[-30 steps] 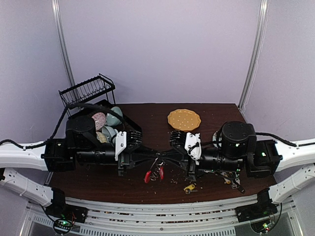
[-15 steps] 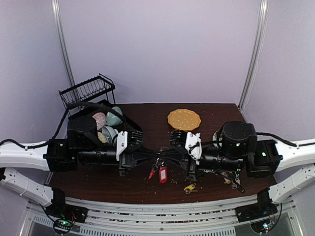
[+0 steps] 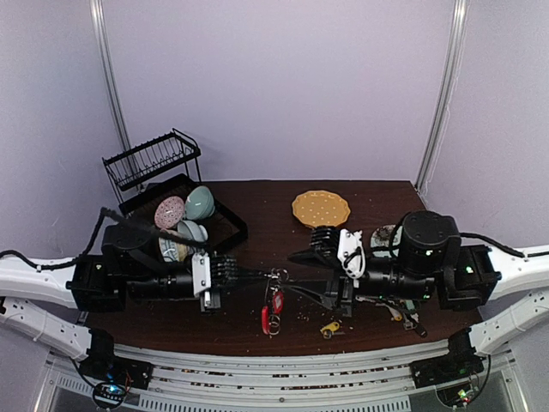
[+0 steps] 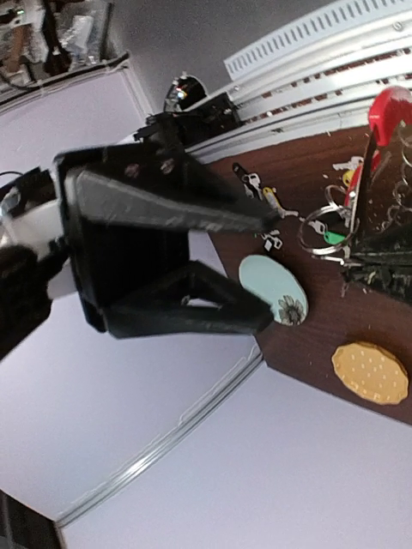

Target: Put the keys on the keyring

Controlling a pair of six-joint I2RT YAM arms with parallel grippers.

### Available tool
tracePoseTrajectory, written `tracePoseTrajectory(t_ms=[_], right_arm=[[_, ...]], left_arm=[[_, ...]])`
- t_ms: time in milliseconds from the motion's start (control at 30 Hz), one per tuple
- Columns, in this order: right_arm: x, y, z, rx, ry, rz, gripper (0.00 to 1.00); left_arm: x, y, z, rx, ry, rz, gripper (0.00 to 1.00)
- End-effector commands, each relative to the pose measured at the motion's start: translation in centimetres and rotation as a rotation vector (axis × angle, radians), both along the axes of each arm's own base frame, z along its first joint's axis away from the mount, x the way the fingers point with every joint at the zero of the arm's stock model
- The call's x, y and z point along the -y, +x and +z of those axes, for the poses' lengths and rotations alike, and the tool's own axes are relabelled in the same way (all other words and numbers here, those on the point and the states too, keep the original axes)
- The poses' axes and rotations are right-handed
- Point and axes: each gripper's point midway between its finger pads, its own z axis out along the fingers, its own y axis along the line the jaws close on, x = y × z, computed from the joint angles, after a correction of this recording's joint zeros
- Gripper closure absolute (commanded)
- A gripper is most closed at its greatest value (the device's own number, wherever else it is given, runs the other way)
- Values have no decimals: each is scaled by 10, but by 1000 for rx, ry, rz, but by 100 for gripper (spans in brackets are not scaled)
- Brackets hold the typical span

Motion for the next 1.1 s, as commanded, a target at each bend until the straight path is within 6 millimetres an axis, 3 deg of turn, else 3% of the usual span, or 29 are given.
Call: tracePoseTrajectory(t_ms=[0, 133, 333, 733, 933, 1067], right_arm=[[15, -10, 26, -13, 92, 55, 56], [24, -21, 34, -57, 113, 147, 54], [34, -18, 30, -104, 123, 141, 52], [26, -19, 14, -161, 81, 153, 50], [40, 18, -1, -287, 80, 19, 48], [62, 79, -34, -505, 74, -235, 47]], left_arm=[[-16, -6, 17, 380, -8, 69, 100], [-23, -19, 21, 528, 22, 38, 100], [-21, -42, 27, 682, 54, 24, 100], [-14, -61, 42, 678, 0, -15, 100], [-15, -60, 40, 673, 5, -8, 100], [-19, -53, 42, 578, -19, 42, 100]])
